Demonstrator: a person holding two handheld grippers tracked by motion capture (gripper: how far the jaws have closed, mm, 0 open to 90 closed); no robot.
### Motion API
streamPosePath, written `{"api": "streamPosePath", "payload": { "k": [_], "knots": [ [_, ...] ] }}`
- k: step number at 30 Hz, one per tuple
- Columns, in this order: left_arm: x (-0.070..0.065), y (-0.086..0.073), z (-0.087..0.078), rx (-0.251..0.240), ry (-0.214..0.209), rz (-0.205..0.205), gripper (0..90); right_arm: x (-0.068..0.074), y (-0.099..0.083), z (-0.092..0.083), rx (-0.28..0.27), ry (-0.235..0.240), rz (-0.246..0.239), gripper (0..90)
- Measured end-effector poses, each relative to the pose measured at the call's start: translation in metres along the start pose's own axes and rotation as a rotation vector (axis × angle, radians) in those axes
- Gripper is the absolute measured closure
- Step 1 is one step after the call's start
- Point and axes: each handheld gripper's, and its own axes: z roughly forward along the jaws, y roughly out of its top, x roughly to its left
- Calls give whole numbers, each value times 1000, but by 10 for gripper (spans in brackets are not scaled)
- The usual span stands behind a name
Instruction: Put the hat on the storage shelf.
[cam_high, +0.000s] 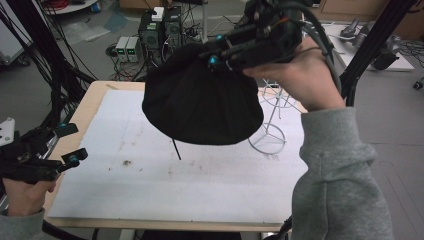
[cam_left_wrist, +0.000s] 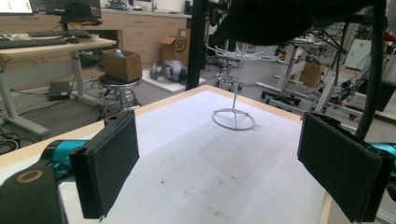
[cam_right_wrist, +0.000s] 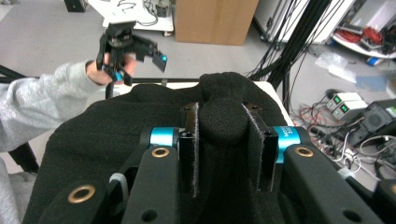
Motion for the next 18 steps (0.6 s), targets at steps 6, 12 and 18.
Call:
{"api": "streamPosePath", "payload": {
  "k": [6,12,18],
  "knots": [
    [0,0,2,7,-8,-2,128,-16,33,-14,-7,-11,-18,703],
    [1,-1,3,17,-11,1,128,-30,48,-18,5,-23,-21,703],
    [3,1,-2,3,9,-5,128,-46,67,-26,15,-24,-34,703]
  ]
}}
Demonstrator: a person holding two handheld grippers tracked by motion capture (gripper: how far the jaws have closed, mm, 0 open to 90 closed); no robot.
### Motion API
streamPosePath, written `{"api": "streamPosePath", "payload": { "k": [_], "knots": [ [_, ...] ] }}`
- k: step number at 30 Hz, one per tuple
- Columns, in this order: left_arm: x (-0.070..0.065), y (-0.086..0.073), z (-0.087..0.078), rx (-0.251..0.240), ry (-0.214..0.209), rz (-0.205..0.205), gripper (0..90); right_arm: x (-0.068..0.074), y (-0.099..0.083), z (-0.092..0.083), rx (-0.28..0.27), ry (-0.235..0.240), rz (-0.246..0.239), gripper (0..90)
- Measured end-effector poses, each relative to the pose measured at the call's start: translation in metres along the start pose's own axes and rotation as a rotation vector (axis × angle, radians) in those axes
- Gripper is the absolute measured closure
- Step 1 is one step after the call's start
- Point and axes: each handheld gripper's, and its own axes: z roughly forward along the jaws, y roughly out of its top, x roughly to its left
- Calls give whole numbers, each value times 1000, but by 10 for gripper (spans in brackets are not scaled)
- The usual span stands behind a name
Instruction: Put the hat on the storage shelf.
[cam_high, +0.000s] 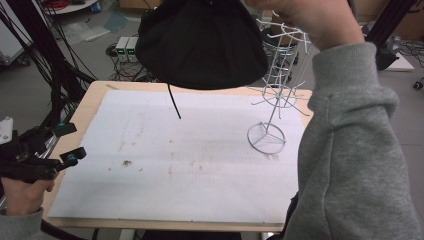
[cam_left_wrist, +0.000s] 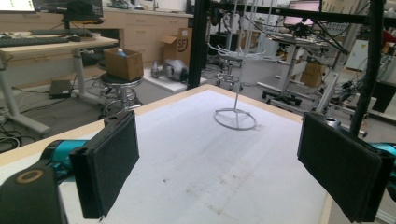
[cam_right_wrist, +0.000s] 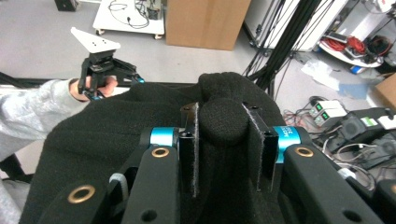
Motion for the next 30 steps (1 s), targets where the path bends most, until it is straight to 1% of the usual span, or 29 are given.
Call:
{"api": "streamPosePath", "payload": {
  "k": [2,4,5,7,8,11,13,14,16,17,19,21,24,26,28,30],
  "knots": [
    [1,0,-1,3,4,1,128,-8,7,-3,-10,5,-11,703],
    [2,0,-2,2,9,0,128,-10,9,-4,-9,8,-13,703],
    [3,0,-2,3,12,-2,128,-17,11,-6,-15,8,-12,703],
    [5,-1,-5,-1,20,-4,128,-19,11,-6,-15,8,-10,703],
    [6,-1,-6,-3,26,-6,128,-24,12,-6,-16,7,1,702],
    [10,-2,-9,-5,40,-16,128,-33,16,-8,-2,-11,-1,702],
    [12,-3,-11,-7,49,-20,128,-35,17,-9,-3,-13,-2,702],
    [12,-3,-12,-6,52,-20,128,-38,18,-11,-4,-14,-7,702],
    [13,-3,-12,-7,55,-19,128,-44,18,-14,-8,-19,-1,702],
    [13,-3,-12,-7,56,-19,128,-47,18,-15,-12,-20,-8,702],
    [14,-3,-12,-5,60,-21,128,-52,17,-17,-11,-13,-2,702],
    [15,-3,-13,-1,65,-21,128,-59,16,-20,-5,-23,-6,702],
    [15,-3,-16,-8,73,-20,128,-69,13,-25,2,-27,-9,702],
    [14,-2,-17,-13,74,-16,128,-73,11,-28,0,-25,-10,702],
    [14,-2,-18,-12,79,-16,128,-77,8,-33,-27,-23,-14,702],
    [15,-2,-17,-10,80,-16,128,-80,5,-36,-43,-27,-16,701]
  ]
}}
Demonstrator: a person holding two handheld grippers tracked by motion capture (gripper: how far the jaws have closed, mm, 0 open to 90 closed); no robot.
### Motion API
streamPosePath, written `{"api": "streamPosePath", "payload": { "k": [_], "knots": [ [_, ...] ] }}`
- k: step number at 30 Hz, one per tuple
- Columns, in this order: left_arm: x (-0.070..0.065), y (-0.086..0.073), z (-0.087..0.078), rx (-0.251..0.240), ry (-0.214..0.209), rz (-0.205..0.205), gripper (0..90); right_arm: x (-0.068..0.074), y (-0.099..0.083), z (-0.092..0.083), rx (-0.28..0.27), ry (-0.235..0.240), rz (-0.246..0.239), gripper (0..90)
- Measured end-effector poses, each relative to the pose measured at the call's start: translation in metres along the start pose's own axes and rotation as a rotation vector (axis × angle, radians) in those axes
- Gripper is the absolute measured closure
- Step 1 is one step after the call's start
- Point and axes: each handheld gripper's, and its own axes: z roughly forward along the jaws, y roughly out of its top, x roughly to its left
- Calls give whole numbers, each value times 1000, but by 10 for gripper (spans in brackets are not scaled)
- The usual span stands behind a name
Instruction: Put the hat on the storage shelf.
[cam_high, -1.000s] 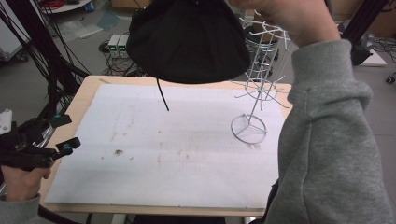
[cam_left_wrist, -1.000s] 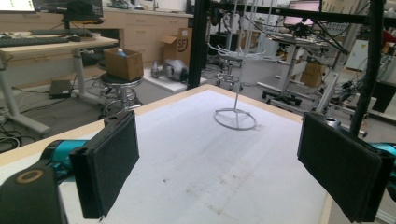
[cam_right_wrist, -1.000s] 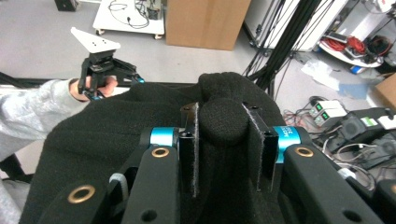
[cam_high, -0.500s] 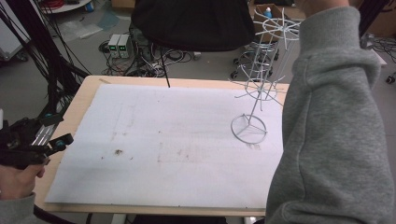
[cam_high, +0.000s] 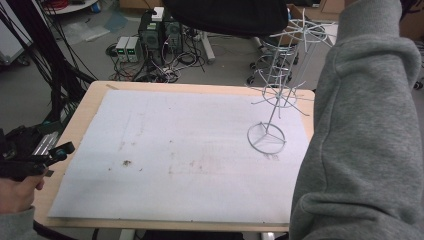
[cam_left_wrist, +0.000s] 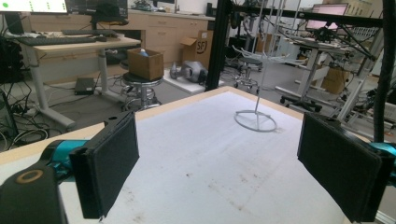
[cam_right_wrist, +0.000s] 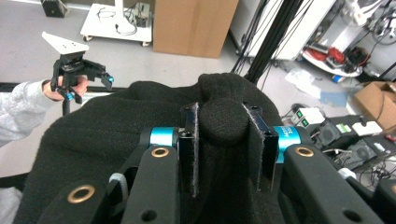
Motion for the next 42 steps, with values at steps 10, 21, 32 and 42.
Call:
{"api": "streamPosePath", "payload": {
  "k": [10,21,32,42],
  "knots": [
    [-1,0,0,0,3,2,128,0,1,-9,-29,-27,-9,702],
    [1,-1,-1,3,7,-1,128,0,5,-27,-50,-81,-21,701],
    [0,-3,4,16,-1,-3,128,0,-11,-38,-60,-109,-23,699],
    [-1,-5,11,33,-11,-5,128,9,-31,-31,-72,-79,-36,698]
  ]
}}
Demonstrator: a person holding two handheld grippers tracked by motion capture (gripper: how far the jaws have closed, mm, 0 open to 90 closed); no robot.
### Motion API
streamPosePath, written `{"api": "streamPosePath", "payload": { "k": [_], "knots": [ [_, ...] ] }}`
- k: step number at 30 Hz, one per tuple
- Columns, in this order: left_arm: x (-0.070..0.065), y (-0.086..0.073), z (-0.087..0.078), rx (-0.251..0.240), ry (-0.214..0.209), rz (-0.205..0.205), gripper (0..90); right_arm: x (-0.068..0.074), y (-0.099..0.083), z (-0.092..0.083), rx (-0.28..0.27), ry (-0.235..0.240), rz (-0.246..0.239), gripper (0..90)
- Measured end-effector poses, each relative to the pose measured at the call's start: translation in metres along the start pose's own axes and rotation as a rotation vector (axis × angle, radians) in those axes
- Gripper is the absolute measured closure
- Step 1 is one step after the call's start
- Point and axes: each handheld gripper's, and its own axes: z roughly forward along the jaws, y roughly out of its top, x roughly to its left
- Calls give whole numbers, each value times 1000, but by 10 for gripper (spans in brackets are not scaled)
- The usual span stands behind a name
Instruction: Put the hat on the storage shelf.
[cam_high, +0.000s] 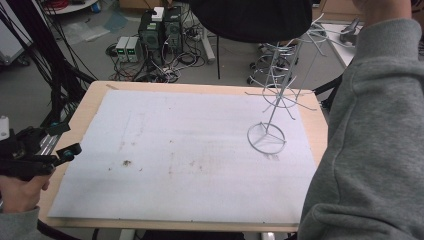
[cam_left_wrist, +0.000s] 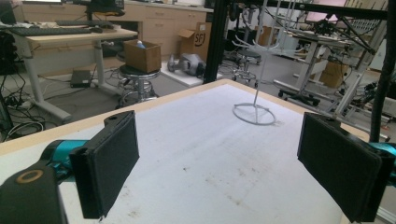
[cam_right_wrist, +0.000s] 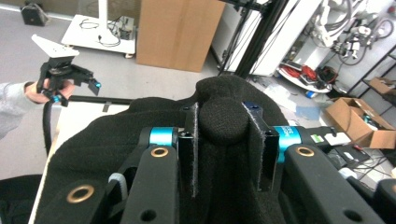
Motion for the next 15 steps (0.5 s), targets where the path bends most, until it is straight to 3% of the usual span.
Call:
{"api": "streamPosePath", "payload": {
  "k": [6,15],
  "knots": [
    [-2,-1,5,14,-9,1,128,12,-12,6,27,43,-37,697],
    [-5,-2,10,26,-16,5,128,21,-33,7,20,54,-50,696]
  ]
}}
